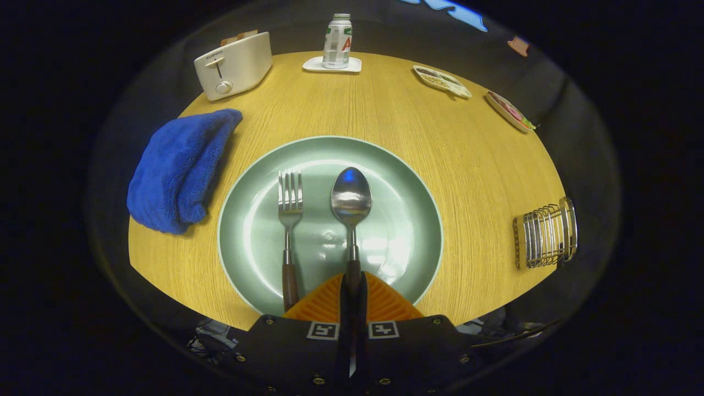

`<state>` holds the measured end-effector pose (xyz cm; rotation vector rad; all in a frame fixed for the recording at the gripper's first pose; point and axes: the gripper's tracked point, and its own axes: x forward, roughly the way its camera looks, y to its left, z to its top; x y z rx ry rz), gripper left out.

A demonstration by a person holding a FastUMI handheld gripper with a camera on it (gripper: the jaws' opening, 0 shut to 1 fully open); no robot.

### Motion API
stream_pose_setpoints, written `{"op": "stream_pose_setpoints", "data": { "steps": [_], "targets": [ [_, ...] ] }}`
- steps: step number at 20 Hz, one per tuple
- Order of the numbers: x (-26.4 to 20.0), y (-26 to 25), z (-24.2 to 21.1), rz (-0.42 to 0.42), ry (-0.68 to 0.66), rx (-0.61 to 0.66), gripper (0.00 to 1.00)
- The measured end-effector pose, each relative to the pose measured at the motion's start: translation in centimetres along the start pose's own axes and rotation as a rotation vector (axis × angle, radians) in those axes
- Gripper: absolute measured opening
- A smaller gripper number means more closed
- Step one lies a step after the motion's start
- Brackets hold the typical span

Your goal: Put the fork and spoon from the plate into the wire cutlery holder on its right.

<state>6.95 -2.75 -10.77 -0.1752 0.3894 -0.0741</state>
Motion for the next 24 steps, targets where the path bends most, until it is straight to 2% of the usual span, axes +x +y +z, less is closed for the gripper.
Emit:
{"op": "stream_pose_setpoints", "data": {
  "steps": [6,10,18,24],
  "targets": [
    [-2.0,-0.7,1.6,-0.035,-0.078,-0.016,0.05],
    [-4.1,-2.3,3.7,-0.07,-0.149,0.038,0.05],
    [-6.5,-8.8,5.1,-0.182,-0.186,0.159,0.05],
    [-8.2,-14.6,3.7,-0.295,-0.171,0.277,0.05]
  ]
}}
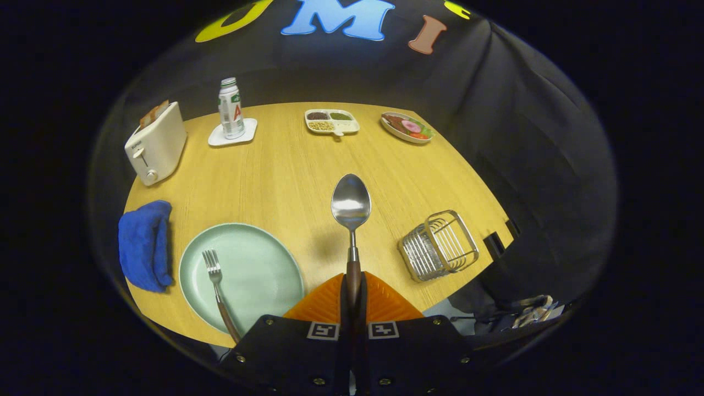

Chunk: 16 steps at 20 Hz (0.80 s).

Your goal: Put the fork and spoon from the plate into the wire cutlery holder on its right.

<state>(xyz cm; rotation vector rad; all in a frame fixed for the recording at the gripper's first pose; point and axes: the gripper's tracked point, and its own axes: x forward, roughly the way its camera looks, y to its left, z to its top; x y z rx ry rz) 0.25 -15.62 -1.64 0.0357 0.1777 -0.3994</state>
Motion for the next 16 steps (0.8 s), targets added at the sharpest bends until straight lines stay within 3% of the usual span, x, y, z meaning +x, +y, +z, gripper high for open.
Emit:
{"op": "stream_pose_setpoints", "data": {
  "steps": [9,16],
  "targets": [
    [0.7,-8.9,-1.4,-0.152,0.099,0.133,0.05],
    [1.9,-10.7,-1.9,-0.117,0.185,0.231,0.05]
  ]
}}
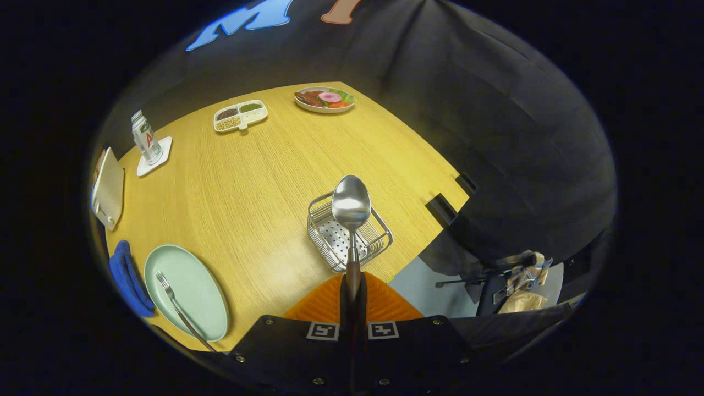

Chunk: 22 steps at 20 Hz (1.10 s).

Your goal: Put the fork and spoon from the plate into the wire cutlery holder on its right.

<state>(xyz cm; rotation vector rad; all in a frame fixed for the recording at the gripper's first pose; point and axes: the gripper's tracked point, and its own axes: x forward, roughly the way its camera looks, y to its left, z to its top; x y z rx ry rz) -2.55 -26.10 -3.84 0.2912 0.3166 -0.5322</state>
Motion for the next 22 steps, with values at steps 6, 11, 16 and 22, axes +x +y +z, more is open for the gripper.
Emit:
{"op": "stream_pose_setpoints", "data": {
  "steps": [6,11,16,22],
  "targets": [
    [0.4,0.1,-0.4,0.056,0.071,0.0,0.05],
    [0.4,0.3,0.7,0.084,0.063,0.001,0.09],
    [-0.7,-0.5,3.9,0.029,-0.038,-0.065,0.47],
    [-3.1,2.0,5.9,0.039,-0.129,-0.162,0.89]
  ]
}}
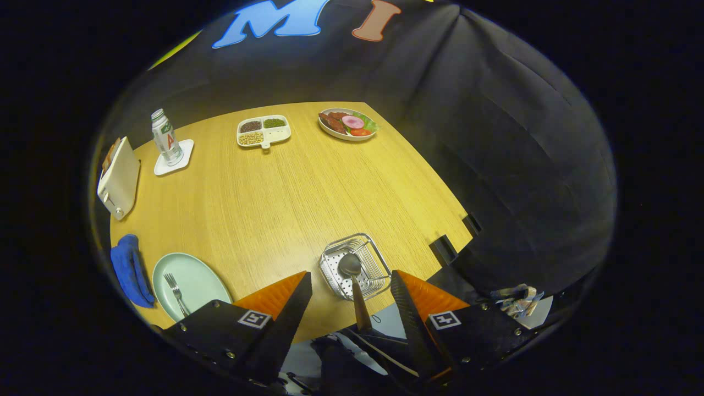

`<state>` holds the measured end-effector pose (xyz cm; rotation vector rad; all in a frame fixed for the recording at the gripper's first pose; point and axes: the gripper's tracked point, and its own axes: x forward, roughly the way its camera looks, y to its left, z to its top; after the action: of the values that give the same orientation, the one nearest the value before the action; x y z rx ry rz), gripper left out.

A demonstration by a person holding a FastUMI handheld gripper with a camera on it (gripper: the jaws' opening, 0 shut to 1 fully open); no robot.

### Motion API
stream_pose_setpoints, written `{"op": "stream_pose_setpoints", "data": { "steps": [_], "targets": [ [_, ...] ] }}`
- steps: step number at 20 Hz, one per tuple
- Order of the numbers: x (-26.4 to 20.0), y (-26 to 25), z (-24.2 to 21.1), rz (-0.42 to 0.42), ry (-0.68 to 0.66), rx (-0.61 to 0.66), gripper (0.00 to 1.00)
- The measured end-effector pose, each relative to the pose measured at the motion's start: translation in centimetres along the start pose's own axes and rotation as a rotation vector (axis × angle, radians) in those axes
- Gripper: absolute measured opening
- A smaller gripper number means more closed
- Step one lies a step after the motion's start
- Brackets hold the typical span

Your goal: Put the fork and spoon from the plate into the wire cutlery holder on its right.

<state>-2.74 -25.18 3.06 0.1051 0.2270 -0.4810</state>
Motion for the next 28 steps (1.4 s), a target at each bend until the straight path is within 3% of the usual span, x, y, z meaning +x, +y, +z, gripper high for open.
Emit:
{"op": "stream_pose_setpoints", "data": {
  "steps": [8,19,28],
  "targets": [
    [-3.2,8.4,-0.8,0.148,-0.051,-0.135,0.89],
    [-8.9,21.7,-6.6,0.395,-0.085,-0.342,0.89],
    [-7.0,25.5,-10.9,0.431,0.016,-0.391,0.89]
  ]
}}
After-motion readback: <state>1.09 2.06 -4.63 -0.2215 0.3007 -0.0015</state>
